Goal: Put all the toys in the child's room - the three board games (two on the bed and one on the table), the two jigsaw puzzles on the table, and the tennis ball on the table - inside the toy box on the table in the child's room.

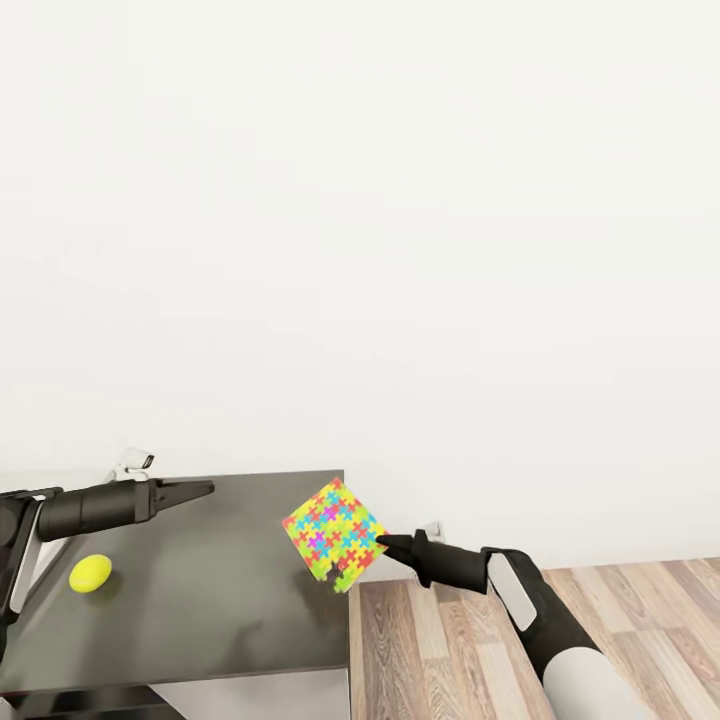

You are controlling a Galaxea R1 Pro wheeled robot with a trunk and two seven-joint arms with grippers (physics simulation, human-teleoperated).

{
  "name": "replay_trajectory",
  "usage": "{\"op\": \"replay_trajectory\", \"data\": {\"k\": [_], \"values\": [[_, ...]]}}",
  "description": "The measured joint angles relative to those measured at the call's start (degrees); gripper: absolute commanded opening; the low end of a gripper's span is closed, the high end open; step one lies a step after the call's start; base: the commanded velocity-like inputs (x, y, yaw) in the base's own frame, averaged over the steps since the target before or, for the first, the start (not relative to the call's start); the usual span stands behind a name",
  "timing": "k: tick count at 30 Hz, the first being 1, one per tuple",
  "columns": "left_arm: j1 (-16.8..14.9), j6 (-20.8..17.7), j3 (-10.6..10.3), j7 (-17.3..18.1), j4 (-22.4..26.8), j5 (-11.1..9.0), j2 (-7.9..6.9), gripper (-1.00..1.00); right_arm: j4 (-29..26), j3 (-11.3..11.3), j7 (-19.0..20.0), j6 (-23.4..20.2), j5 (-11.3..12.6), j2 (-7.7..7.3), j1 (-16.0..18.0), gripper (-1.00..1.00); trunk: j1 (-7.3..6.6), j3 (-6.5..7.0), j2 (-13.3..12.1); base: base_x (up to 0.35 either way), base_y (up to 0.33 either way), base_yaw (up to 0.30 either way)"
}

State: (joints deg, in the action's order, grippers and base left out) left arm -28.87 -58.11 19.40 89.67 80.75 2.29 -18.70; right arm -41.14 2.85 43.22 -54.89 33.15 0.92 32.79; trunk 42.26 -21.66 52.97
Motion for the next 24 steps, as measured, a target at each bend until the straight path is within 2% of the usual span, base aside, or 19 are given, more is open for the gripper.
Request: {"op": "replay_trajectory", "data": {"k": [2, 3, 6, 8, 10, 15, 24], "values": [[0.0, 0.0, 0.0, 0.0, 0.0, 0.0, -0.01, 1.0, -0.1, 1.3, 0.2, 0.0, -0.1, -1.48, -0.2, -1.0, -0.44, 0.36, -0.8, 0.0, 0.0, 0.0], [0.0, 0.0, 0.0, 0.0, 0.0, 0.0, -0.05, 1.0, 0.0, 1.8, 0.2, 0.0, 0.0, -1.71, -0.2, -1.0, -0.66, 0.54, -1.2, 0.0, 0.0, 0.0], [0.0, 0.0, 0.0, 0.0, 0.0, 0.0, -0.06, 1.0, 0.0, 5.4, 0.3, 0.3, 0.0, -2.39, -0.5, -1.0, -1.32, 1.08, -2.4, 0.0, 0.0, 0.0], [0.0, 0.0, 0.0, 0.0, 0.0, 0.0, -0.03, 1.0, 0.0, 9.3, 0.3, 1.3, -0.2, -2.96, -0.6, -1.0, -1.76, 1.44, -3.2, 0.0, 0.0, 0.0], [0.0, 0.0, 0.1, 0.0, -0.1, 0.1, -0.04, 1.0, 0.0, 10.9, 0.2, 1.7, -0.7, -3.54, -0.6, -1.0, -2.2, 1.8, -4.0, 0.0, 0.0, 0.0], [0.0, 0.0, 0.0, 0.0, -0.1, 0.1, -0.03, 1.0, 0.1, 11.8, 0.2, 1.9, -0.6, -4.29, -0.7, -1.0, -3.3, 2.7, -6.0, 0.0, 0.0, 0.0], [0.0, 0.1, 0.0, 0.0, -0.1, 0.2, 0.0, 1.0, 0.0, 12.1, 0.3, 1.8, -0.1, -4.44, -0.7, -1.0, -5.28, 4.32, -9.6, 0.0, 0.0, 0.0]]}}
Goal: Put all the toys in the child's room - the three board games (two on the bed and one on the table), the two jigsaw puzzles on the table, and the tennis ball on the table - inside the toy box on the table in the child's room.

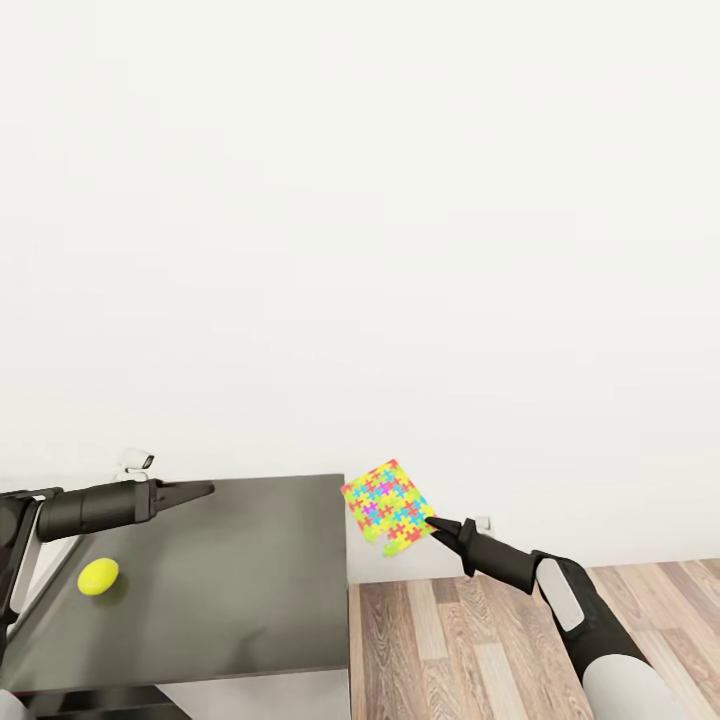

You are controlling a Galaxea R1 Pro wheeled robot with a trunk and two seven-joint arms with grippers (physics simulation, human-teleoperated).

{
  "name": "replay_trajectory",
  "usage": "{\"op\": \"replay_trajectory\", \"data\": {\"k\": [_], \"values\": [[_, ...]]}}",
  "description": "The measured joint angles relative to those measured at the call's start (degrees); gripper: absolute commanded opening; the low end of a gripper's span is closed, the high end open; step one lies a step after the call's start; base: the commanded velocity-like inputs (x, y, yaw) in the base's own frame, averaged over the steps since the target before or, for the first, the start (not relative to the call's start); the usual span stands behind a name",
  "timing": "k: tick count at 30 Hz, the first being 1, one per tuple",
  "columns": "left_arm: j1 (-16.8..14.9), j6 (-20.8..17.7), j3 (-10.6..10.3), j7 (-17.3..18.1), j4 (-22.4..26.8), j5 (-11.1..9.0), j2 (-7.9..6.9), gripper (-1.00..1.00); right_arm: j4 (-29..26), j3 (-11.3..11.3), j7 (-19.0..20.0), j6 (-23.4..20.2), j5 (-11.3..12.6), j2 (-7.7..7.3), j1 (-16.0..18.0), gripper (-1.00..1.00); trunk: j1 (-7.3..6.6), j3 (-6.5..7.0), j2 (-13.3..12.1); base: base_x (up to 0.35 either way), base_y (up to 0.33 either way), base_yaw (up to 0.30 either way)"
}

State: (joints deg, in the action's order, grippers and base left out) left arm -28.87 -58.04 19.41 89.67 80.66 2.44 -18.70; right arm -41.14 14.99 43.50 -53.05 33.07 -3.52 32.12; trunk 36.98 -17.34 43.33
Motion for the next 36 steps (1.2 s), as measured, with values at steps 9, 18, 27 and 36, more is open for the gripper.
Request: {"op": "replay_trajectory", "data": {"k": [9, 18, 27, 36], "values": [[0.0, 0.0, 0.1, 0.0, -0.1, 0.1, -0.02, 1.0, 0.0, 0.1, 0.0, 0.0, 0.0, -0.01, 0.0, -1.0, -1.98, 1.62, -3.6, 0.0, 0.0, 0.0], [0.0, 0.0, 0.1, 0.0, -0.1, 0.1, -0.1, 1.0, 0.0, 0.1, 0.0, 0.1, 0.1, -0.01, 0.0, -1.0, -3.96, 3.44, -7.2, 0.0, 0.0, 0.069], [0.0, 0.0, 0.1, 0.0, -0.1, 0.2, -0.04, 1.0, 0.0, 0.1, 0.0, 0.2, 0.0, 0.05, 0.0, -1.0, -5.94, 5.7, -10.9, 0.0, 0.0, 0.193], [0.0, 0.0, 0.0, 0.0, -0.1, 0.2, -0.02, 1.0, 0.0, 0.2, -0.1, 0.2, 0.0, 0.06, 0.0, -1.0, -7.92, 7.46, -14.5, 0.0, 0.0, 0.047]]}}
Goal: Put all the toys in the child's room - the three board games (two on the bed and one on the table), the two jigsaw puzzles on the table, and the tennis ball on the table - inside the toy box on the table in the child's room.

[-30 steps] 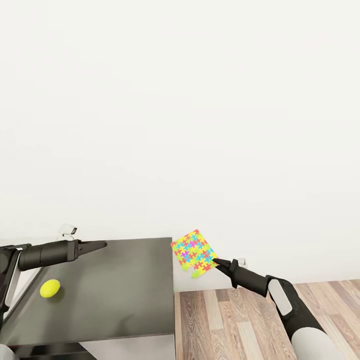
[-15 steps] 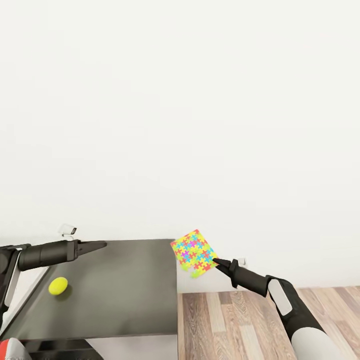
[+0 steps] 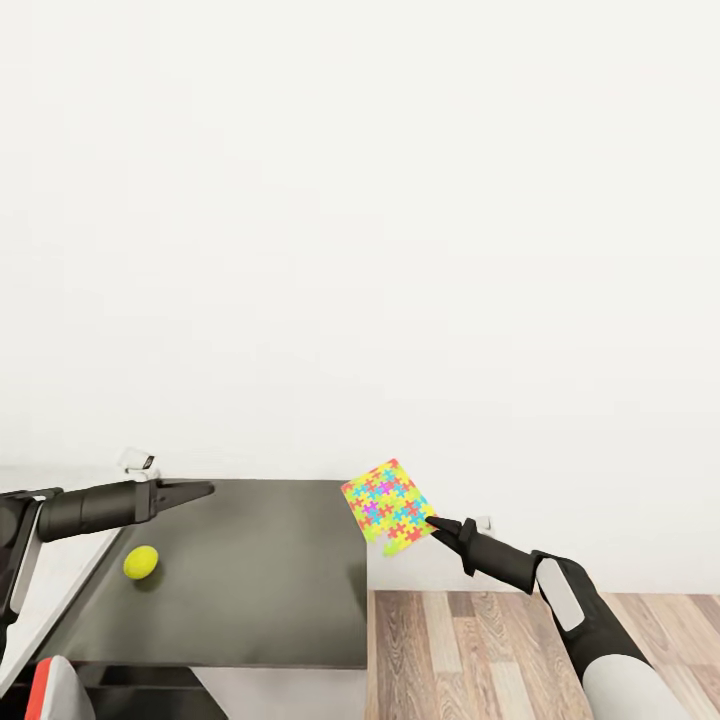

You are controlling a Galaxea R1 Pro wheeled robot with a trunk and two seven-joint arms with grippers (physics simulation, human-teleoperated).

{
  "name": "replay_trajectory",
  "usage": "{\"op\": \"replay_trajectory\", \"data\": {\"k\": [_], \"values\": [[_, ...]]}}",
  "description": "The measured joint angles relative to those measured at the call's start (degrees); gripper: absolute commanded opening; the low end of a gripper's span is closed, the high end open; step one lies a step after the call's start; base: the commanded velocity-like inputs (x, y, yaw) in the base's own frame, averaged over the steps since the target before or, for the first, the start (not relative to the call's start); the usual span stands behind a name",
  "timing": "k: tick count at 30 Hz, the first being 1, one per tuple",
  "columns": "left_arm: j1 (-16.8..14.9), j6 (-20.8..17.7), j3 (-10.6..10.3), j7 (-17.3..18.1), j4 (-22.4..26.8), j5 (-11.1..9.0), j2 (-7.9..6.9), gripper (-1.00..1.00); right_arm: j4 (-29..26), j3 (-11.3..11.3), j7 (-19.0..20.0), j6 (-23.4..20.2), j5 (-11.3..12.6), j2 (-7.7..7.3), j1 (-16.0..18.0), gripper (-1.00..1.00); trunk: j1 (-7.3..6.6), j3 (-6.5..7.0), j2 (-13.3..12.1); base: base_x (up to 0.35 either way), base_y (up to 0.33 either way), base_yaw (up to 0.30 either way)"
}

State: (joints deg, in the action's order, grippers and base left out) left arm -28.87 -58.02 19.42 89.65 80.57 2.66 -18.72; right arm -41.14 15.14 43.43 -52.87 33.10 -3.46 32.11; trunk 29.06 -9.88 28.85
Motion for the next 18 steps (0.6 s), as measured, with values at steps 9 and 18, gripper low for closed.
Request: {"op": "replay_trajectory", "data": {"k": [9, 18], "values": [[0.0, 0.0, 0.0, 0.0, 0.0, 0.2, 0.0, 1.0, 0.0, 0.0, 0.0, 0.1, 0.0, 0.01, 0.0, -1.0, -1.98, 1.63, -3.6, 0.0, 0.0, 0.001], [0.0, 0.0, 0.0, 0.0, 0.0, 0.1, 0.02, 1.0, 0.0, 0.0, 0.0, 0.2, 0.0, 0.18, 0.0, -1.0, -3.31, 2.72, -6.1, 0.0, 0.0, 0.095]]}}
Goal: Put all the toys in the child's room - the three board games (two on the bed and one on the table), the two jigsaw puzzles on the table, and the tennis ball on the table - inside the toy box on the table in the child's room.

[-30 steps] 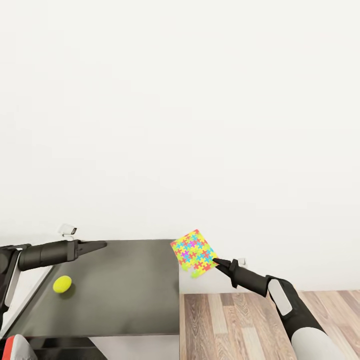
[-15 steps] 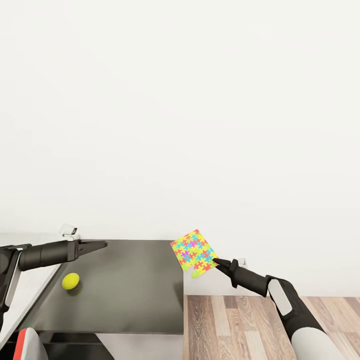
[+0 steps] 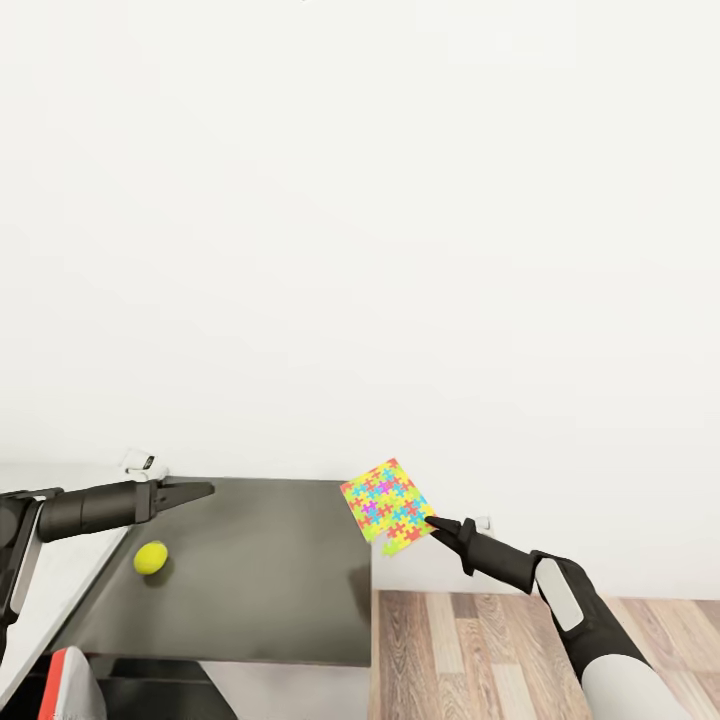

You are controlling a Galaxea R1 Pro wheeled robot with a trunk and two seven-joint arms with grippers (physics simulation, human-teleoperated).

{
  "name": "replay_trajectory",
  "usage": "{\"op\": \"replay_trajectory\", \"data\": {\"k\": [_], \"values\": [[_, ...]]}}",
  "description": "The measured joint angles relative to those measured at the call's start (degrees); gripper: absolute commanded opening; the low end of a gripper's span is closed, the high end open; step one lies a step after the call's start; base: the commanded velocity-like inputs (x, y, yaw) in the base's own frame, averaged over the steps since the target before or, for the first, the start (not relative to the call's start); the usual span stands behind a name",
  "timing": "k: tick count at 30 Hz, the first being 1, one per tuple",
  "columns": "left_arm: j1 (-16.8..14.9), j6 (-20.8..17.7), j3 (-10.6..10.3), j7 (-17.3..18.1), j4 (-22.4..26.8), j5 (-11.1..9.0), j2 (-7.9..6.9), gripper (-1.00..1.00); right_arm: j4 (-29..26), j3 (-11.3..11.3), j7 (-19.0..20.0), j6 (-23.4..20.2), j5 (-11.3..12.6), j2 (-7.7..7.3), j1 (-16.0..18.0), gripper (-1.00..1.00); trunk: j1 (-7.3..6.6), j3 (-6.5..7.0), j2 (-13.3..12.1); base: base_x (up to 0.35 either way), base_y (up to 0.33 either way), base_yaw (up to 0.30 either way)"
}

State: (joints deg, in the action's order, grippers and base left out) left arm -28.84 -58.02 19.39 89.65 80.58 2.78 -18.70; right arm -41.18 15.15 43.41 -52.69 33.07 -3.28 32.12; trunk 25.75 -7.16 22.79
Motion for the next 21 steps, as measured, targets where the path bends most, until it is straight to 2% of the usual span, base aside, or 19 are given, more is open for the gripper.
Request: {"op": "replay_trajectory", "data": {"k": [5, 12, 21], "values": [[0.0, 0.0, 0.0, 0.0, 0.0, 0.0, -0.01, 1.0, 0.0, 0.0, 0.0, 0.2, -0.1, 0.26, 0.0, -1.0, 0.0, 0.0, 0.0, 0.0, 0.0, 0.271], [0.0, 0.0, 0.0, 0.0, 0.1, -0.3, -0.02, 1.0, 0.0, -0.1, 0.1, 3.6, -0.1, -0.08, 0.0, -1.0, 0.0, 0.0, 0.0, 0.0, 0.0, 0.283], [0.0, -0.3, 0.2, 0.0, 0.9, -0.4, -0.45, 1.0, 0.0, -0.2, 0.6, 4.0, -0.2, -0.15, 0.0, -1.0, 0.0, 0.0, 0.0, 0.0, 0.0, 0.284]]}}
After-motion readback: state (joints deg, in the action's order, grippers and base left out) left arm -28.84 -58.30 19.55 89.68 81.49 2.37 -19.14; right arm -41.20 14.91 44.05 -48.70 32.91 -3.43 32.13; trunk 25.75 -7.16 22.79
